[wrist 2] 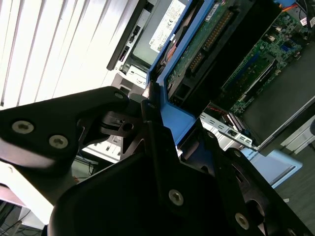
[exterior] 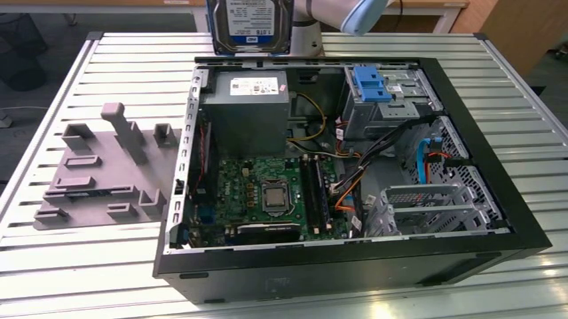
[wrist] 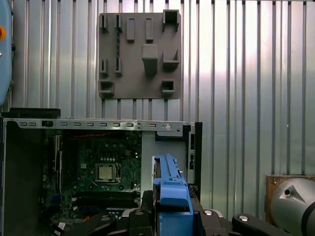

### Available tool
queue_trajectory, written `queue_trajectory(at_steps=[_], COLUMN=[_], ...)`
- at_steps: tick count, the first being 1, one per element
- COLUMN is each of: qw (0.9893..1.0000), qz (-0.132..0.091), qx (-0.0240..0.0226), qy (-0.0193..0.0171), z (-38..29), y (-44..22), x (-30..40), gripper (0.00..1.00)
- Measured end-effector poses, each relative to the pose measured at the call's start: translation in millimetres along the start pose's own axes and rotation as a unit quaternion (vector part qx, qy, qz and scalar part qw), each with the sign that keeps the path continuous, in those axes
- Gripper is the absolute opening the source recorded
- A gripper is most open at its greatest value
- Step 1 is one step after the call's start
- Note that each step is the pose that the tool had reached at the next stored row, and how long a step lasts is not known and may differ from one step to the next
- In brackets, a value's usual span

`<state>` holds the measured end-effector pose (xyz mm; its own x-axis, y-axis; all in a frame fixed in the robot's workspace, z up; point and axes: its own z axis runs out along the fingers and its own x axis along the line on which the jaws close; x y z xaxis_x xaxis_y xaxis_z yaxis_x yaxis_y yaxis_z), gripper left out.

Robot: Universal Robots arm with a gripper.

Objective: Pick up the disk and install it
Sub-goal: 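Pick up the disk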

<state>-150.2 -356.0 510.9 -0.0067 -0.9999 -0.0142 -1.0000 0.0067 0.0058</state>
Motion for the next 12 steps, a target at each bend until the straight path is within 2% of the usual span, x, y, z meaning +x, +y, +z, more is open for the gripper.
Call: queue_trajectory(at_steps=[7, 9, 12], qw=[1.0, 1.0, 1.0], qz=[0.0, 0.0, 0.0], qx=[0.0, 0.0, 0.0], qy=[0.0, 0.0, 0.0], z=[0.0, 0.0, -0.1], y=[-2.1, -7.1, -18.4], x=[-0.1, -0.1, -0.1], gripper=[0.36, 0.36, 0.36])
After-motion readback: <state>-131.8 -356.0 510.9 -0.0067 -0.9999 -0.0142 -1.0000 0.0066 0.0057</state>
